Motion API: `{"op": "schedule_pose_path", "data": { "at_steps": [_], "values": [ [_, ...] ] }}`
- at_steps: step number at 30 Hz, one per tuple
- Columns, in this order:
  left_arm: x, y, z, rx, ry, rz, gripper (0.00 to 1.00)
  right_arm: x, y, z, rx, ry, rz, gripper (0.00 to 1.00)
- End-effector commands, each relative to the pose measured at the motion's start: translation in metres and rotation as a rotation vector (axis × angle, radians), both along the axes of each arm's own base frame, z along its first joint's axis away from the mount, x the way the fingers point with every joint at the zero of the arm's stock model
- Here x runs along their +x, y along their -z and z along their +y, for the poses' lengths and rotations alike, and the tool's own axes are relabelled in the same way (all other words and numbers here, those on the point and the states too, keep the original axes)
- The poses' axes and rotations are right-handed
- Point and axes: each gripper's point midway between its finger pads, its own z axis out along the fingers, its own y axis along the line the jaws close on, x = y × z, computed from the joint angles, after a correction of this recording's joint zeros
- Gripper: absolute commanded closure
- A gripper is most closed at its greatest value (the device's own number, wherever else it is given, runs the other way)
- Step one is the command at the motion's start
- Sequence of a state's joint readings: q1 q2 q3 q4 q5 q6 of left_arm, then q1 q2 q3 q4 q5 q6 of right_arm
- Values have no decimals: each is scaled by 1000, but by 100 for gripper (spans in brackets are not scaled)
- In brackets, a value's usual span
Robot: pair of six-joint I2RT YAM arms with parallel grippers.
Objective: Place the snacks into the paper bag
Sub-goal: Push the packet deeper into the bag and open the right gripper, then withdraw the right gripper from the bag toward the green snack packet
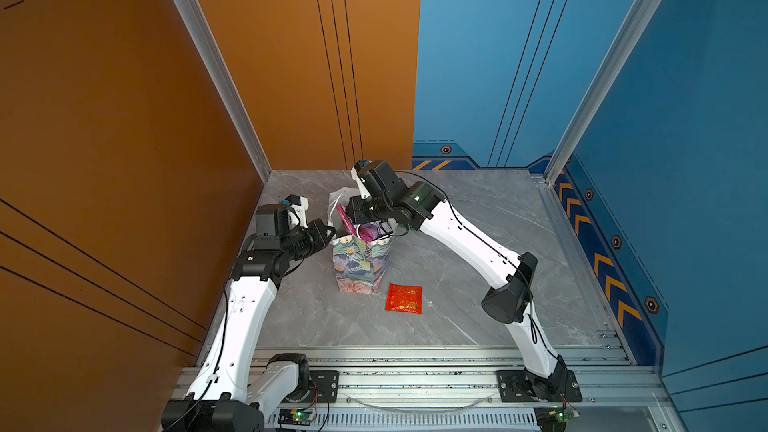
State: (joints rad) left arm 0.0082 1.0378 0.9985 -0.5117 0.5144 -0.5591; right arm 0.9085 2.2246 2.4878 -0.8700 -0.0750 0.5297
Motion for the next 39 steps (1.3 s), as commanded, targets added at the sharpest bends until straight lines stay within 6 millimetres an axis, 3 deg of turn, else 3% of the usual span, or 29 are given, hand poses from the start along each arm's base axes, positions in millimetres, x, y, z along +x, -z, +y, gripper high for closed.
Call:
{"op": "schedule_pose_path", "data": {
  "at_steps": [1, 13, 23, 26, 33, 39],
  "values": [
    [0, -2, -2, -18, 17, -11, 100, 18, 34, -5, -56, 52, 30, 69],
    [-2, -18, -4, -31, 21, -43, 100, 36, 85, -15, -154, 112, 81, 68],
    [-3, -20, -4, -38, 21, -46, 100, 46, 95, -22, -160, 134, 103, 67],
    [-2, -20, -5, -37, 22, -44, 100, 45, 72, -20, -105, 117, 86, 67],
    [0, -17, -4, -34, 23, -35, 100, 25, -34, -25, 95, 46, -20, 58],
    [0, -18, -4, -32, 22, -39, 100, 7, -79, -55, 153, 48, -69, 49]
  ]
}}
